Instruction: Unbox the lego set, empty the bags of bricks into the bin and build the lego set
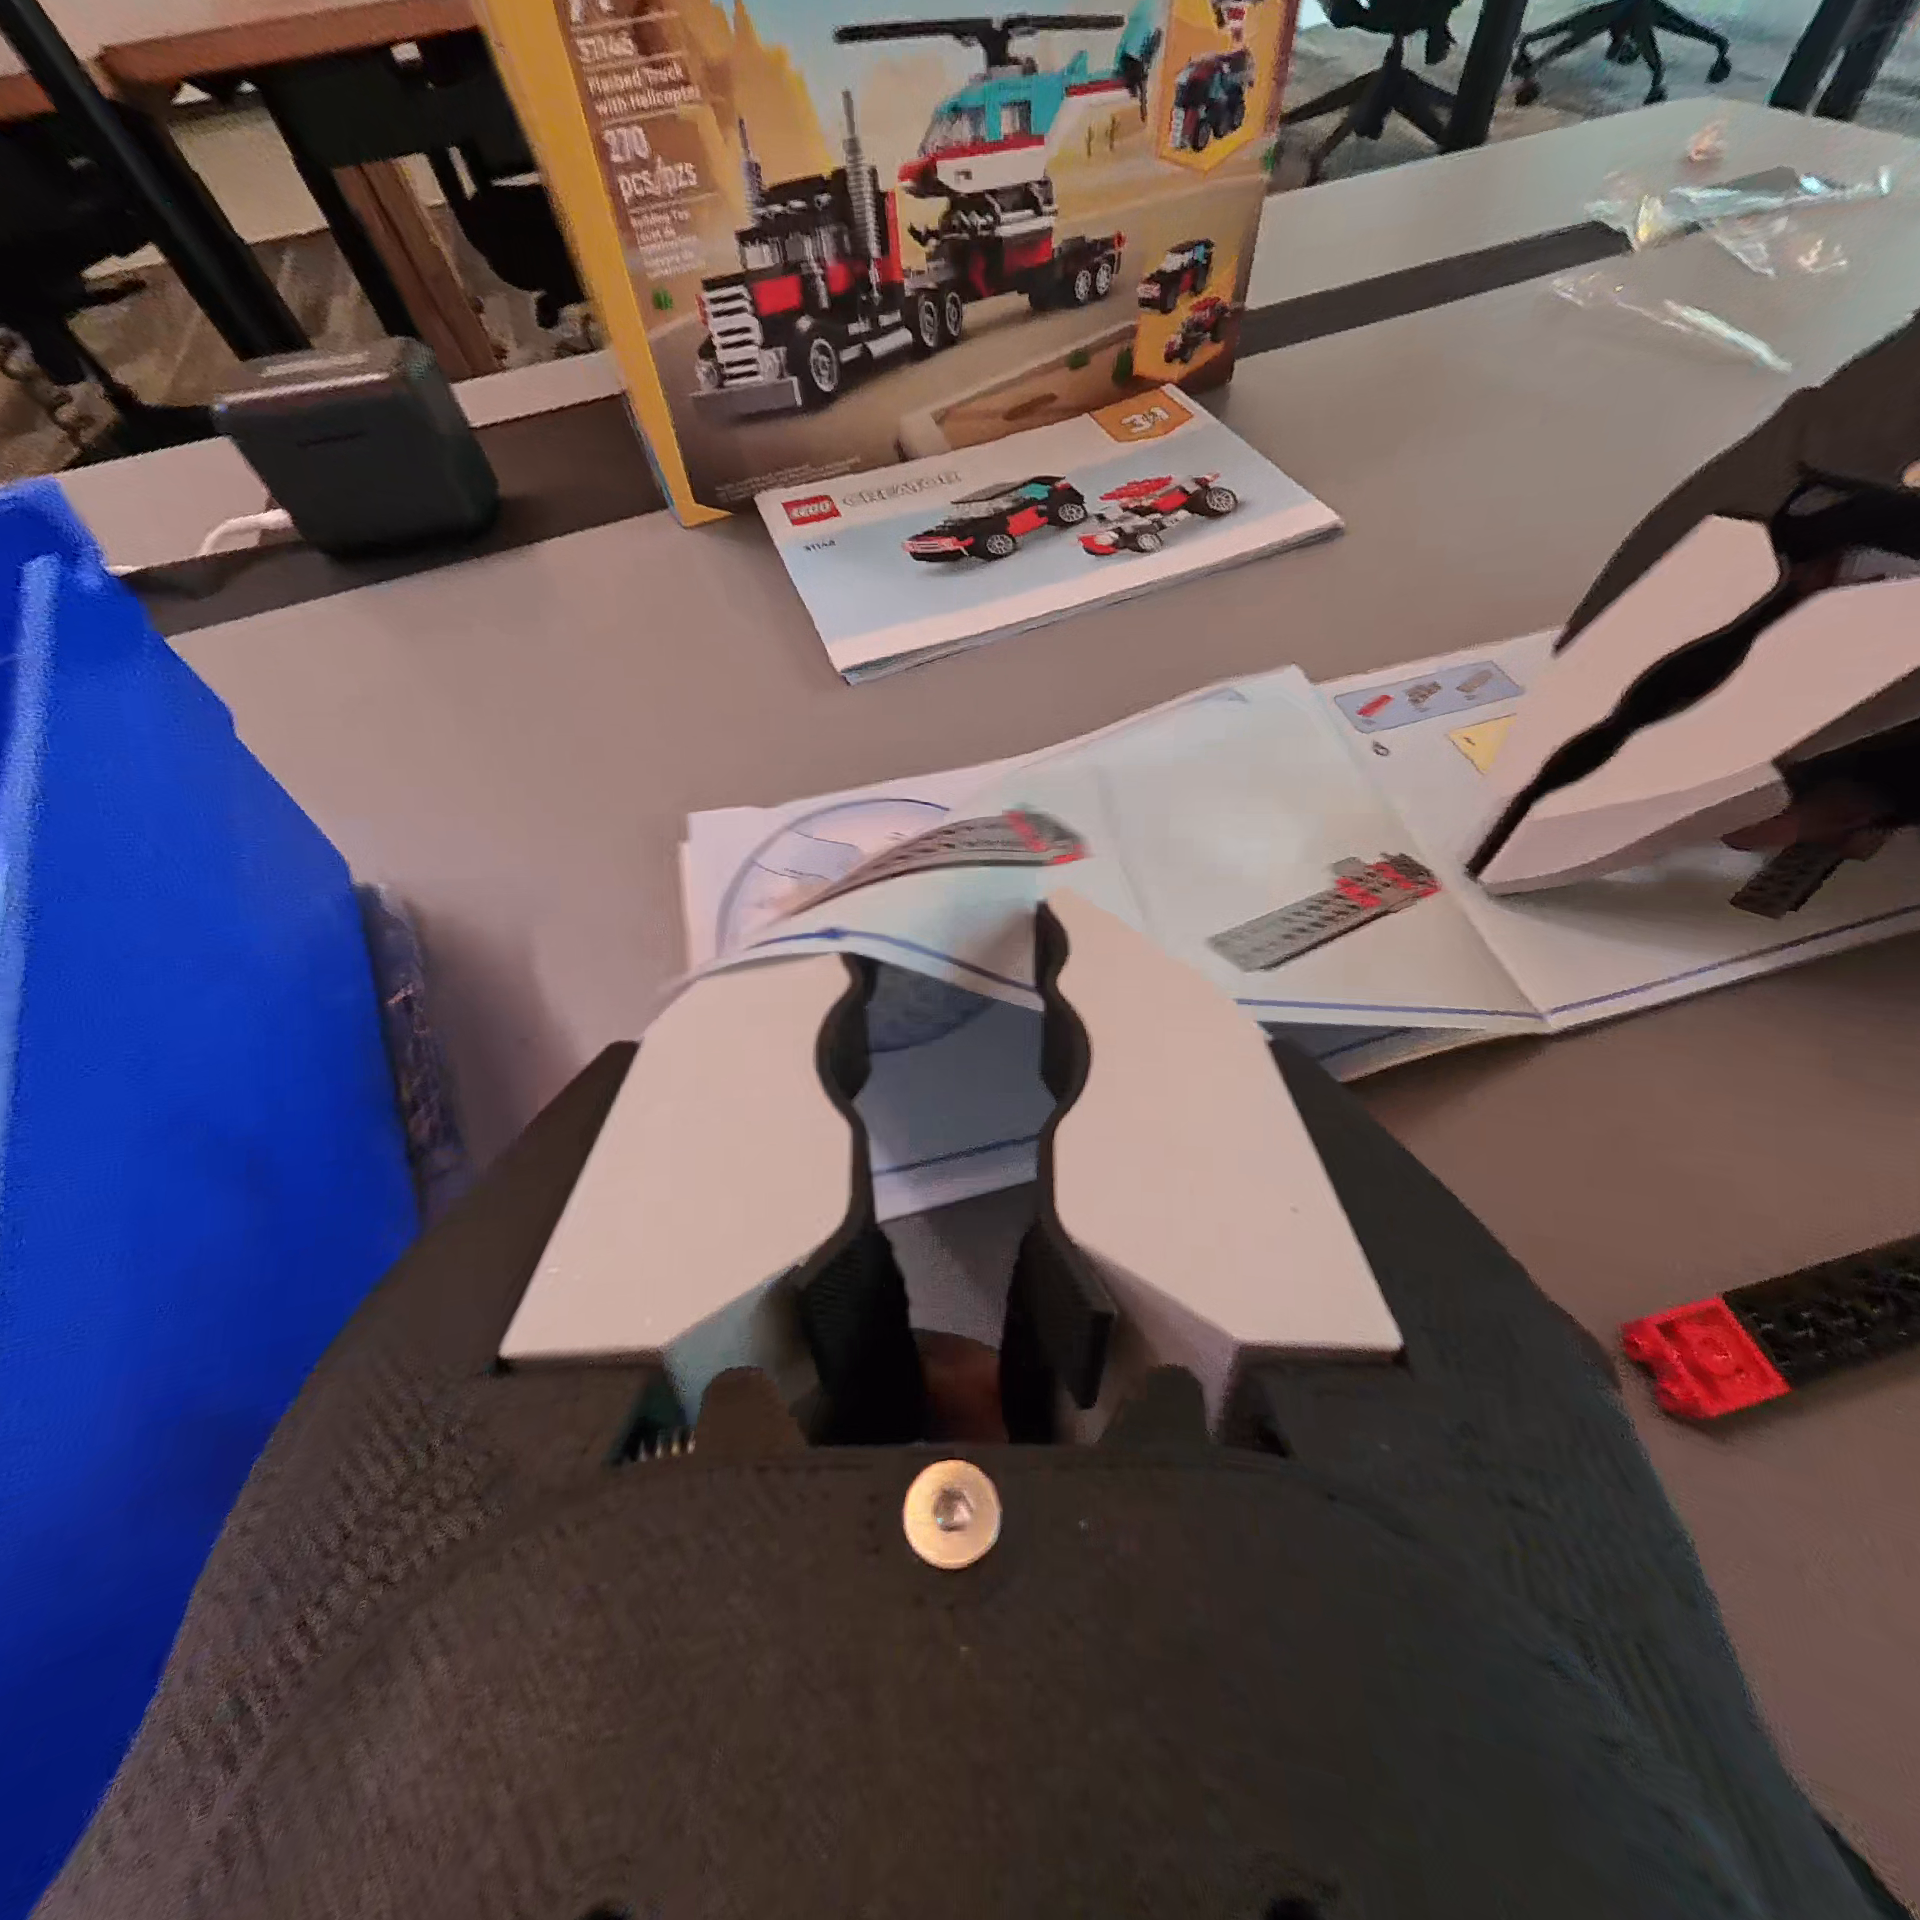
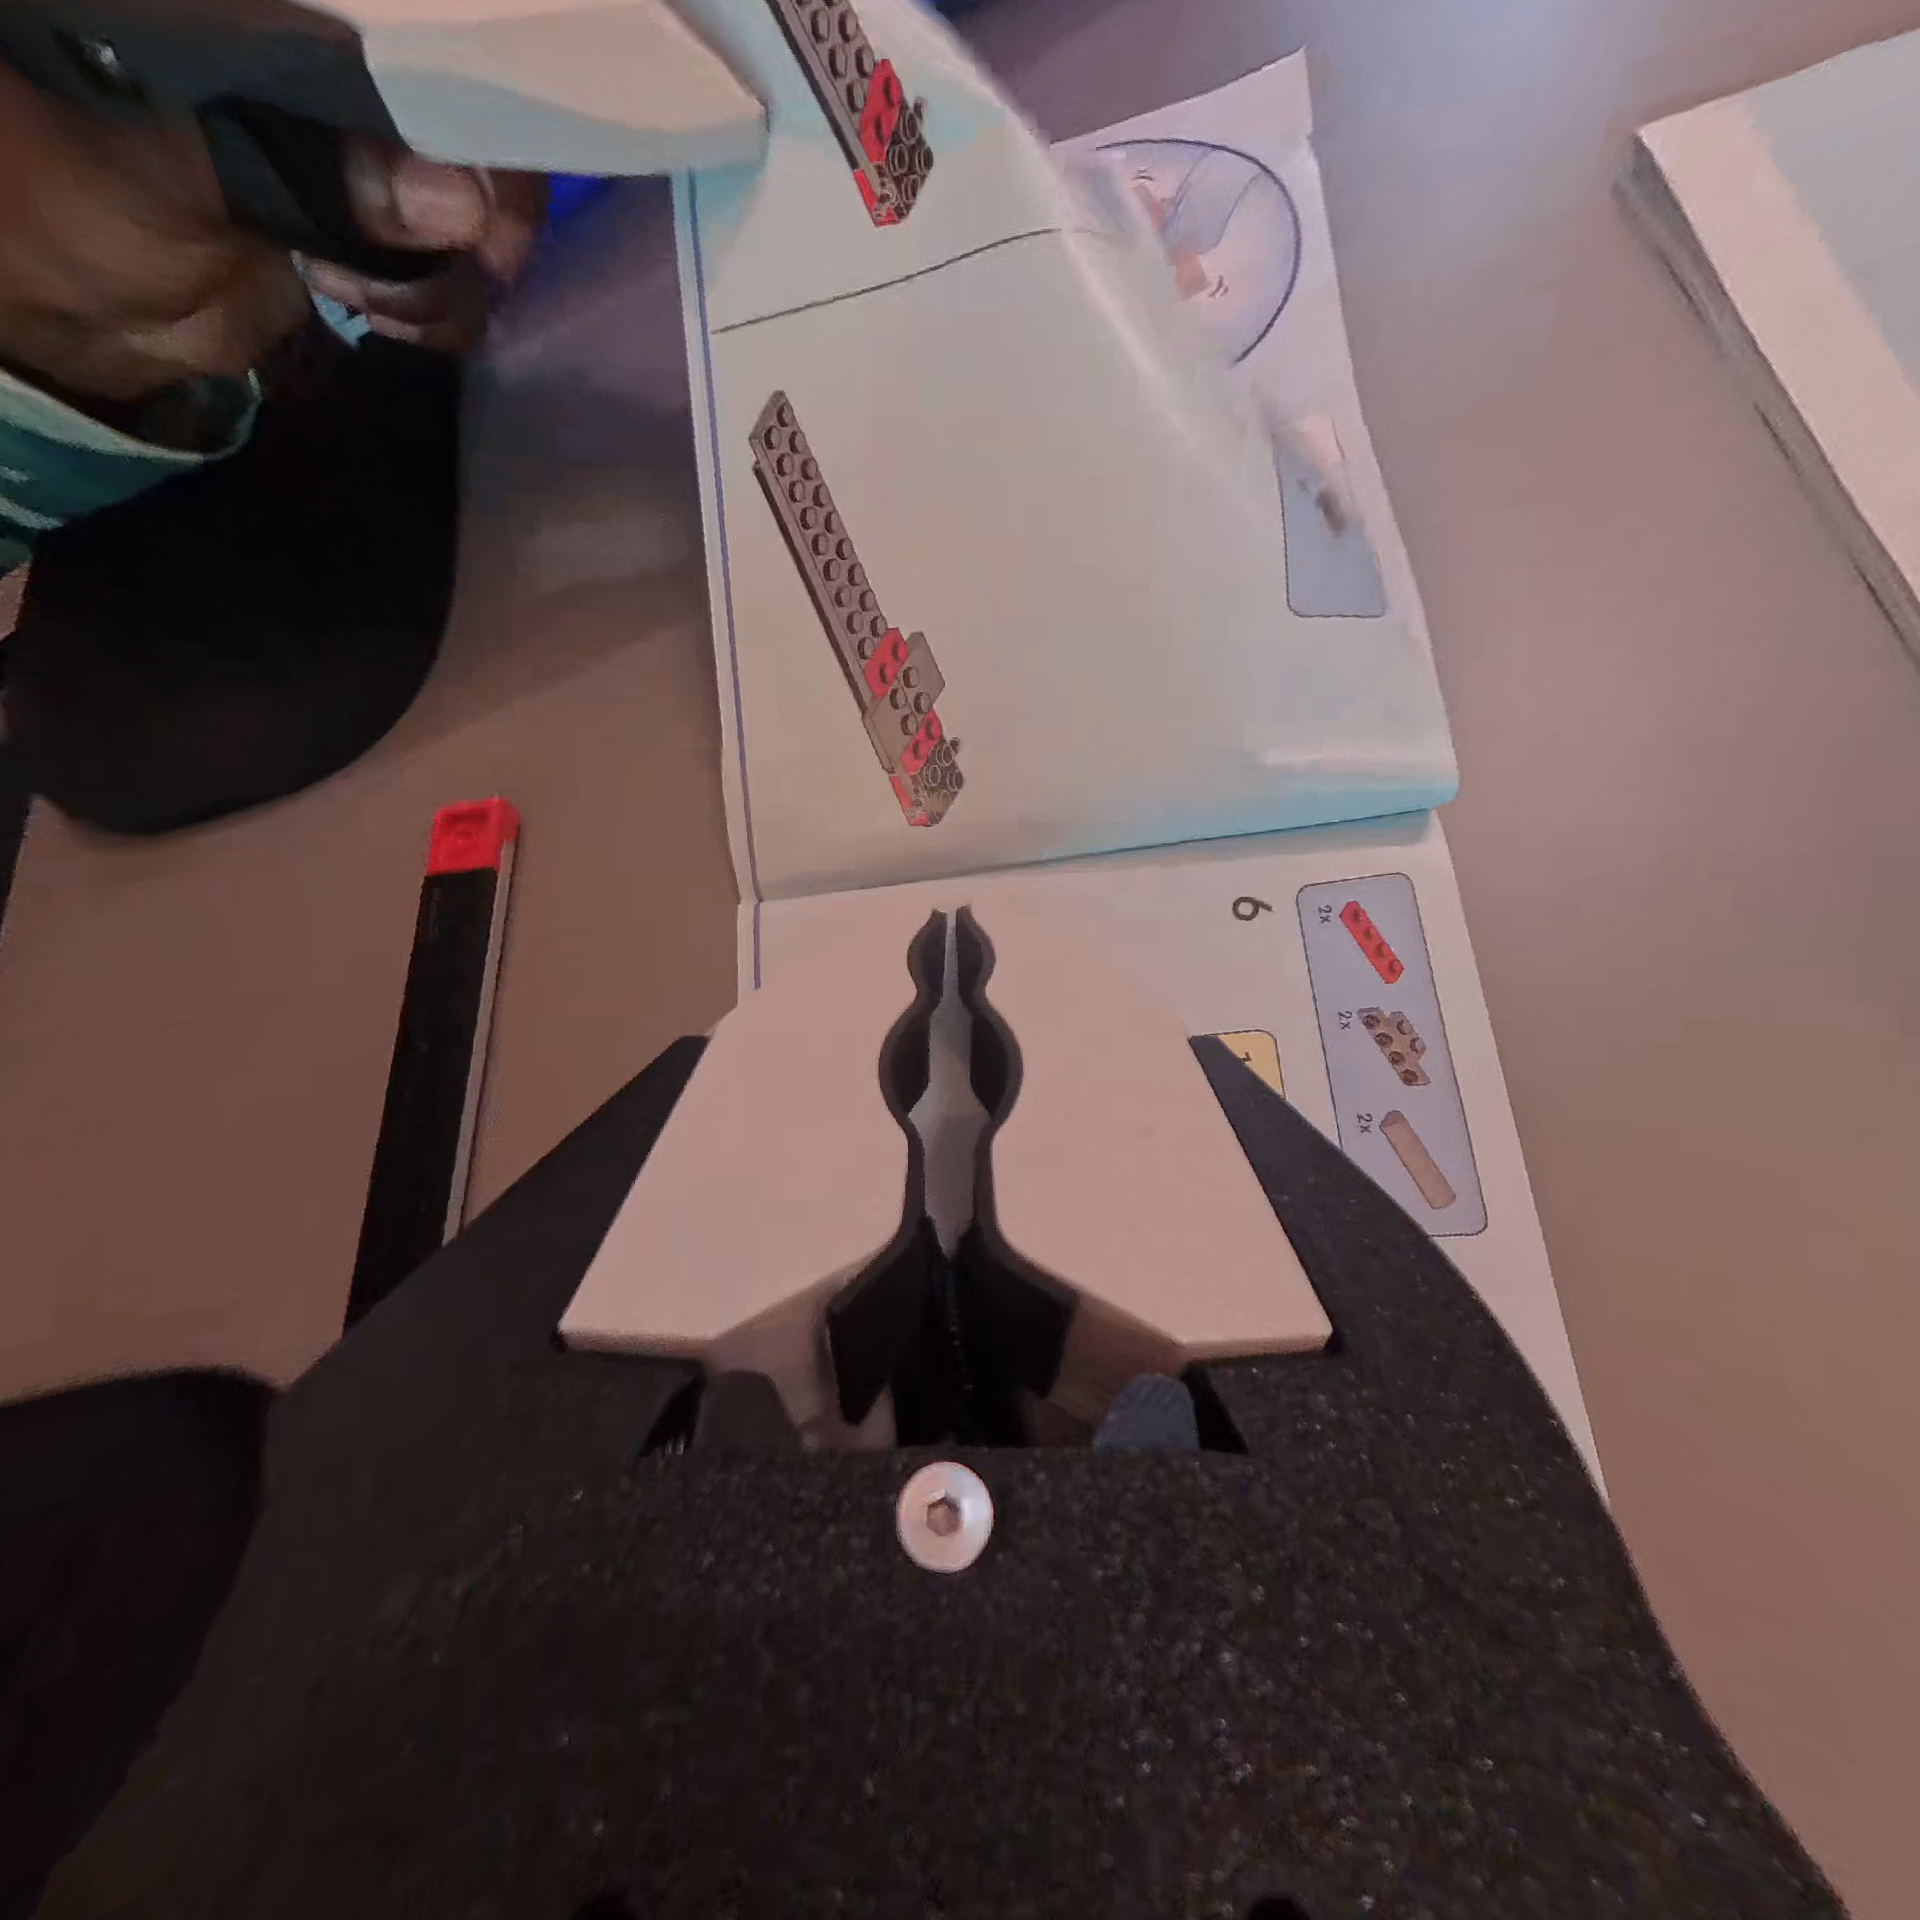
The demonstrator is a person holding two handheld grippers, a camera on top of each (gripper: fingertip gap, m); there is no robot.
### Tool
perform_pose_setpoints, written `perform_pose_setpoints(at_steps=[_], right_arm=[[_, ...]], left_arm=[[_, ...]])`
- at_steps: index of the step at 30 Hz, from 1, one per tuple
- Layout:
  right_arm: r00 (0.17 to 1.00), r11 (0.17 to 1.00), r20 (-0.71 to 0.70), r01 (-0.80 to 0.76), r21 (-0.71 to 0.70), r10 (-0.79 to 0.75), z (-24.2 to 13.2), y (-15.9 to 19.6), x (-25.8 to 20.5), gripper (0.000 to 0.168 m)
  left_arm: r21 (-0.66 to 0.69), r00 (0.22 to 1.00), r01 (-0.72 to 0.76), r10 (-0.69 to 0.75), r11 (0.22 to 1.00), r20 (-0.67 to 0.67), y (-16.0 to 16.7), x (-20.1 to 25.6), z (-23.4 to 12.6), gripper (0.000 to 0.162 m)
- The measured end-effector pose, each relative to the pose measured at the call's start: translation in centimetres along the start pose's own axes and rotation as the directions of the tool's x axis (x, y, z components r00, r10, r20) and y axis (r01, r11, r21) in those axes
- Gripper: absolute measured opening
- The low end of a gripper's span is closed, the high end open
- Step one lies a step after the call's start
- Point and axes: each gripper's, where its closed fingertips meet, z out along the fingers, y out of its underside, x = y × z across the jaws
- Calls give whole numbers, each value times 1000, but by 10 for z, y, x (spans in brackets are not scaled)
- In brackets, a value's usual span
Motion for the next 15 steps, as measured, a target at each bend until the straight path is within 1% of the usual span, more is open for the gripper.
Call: perform_pose_setpoints(at_steps=[2, 5, 8, 10, 12, 14, 15], right_arm=[[999, 1000, 38, -5, -6, 5, -7, 6, -1, 1], [998, 1000, 59, -14, -10, 15, -14, 13, -3, 1], [999, 999, 43, -9, -31, 10, -19, 16, -3, 3], [999, 998, 36, 20, -65, -18, -21, 15, -7, 3], [998, 998, 38, 48, -39, -46, -20, 4, -10, 3], [997, 998, 61, 58, -32, -56, -15, -2, -12, 3], [996, 997, 70, 62, -36, -59, -12, -3, -11, 3]], left_arm=[[30, 998, 58, -58, 998, 13, -5, -6, -4, 42], [54, 991, 131, -132, 990, 14, -12, -12, -15, 49], [75, 990, 126, -131, 989, 60, -22, -17, -29, 56], [113, 991, 48, -62, 992, 117, -34, -18, -39, 58], [160, 992, -71, 52, 984, 118, -50, -4, -44, 55], [171, 978, -207, 204, 963, 34, -60, 29, -40, 38], [157, 958, -280, 287, 947, -24, -60, 47, -34, 35]])
